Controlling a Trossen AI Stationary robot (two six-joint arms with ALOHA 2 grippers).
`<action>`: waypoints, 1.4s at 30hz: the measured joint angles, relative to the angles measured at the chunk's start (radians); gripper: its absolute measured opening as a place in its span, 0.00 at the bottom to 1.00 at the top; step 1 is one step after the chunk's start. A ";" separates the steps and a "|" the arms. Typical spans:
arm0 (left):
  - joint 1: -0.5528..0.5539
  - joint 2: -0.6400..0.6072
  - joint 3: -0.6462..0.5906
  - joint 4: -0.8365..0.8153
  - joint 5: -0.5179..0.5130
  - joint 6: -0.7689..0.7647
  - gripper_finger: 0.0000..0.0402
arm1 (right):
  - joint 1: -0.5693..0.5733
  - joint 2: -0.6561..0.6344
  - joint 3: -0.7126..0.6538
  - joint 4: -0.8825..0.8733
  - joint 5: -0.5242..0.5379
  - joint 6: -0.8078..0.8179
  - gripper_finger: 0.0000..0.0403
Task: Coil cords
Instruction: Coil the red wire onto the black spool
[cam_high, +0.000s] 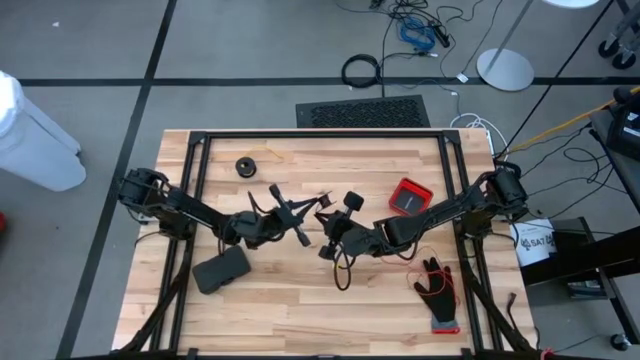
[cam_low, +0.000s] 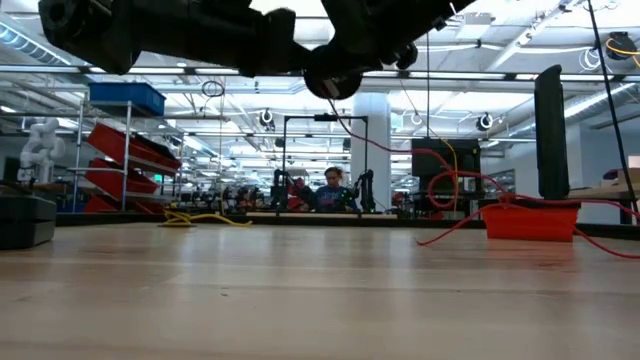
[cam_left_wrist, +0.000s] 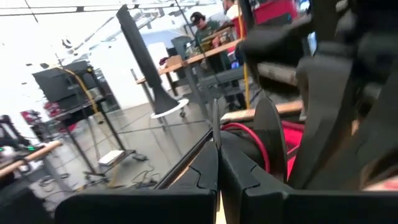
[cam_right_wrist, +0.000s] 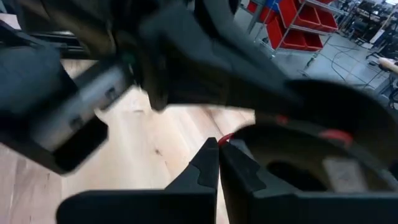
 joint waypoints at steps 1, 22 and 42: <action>0.000 0.006 0.000 0.001 -0.017 0.018 0.00 | 0.000 0.000 0.004 0.000 0.002 -0.003 0.00; -0.079 0.014 -0.002 -0.059 -0.062 0.148 0.00 | -0.025 -0.232 0.029 -0.532 -0.035 0.127 0.00; -0.092 0.005 -0.002 -0.056 -0.077 0.103 0.00 | 0.038 -0.253 0.029 -0.805 -0.221 0.278 0.08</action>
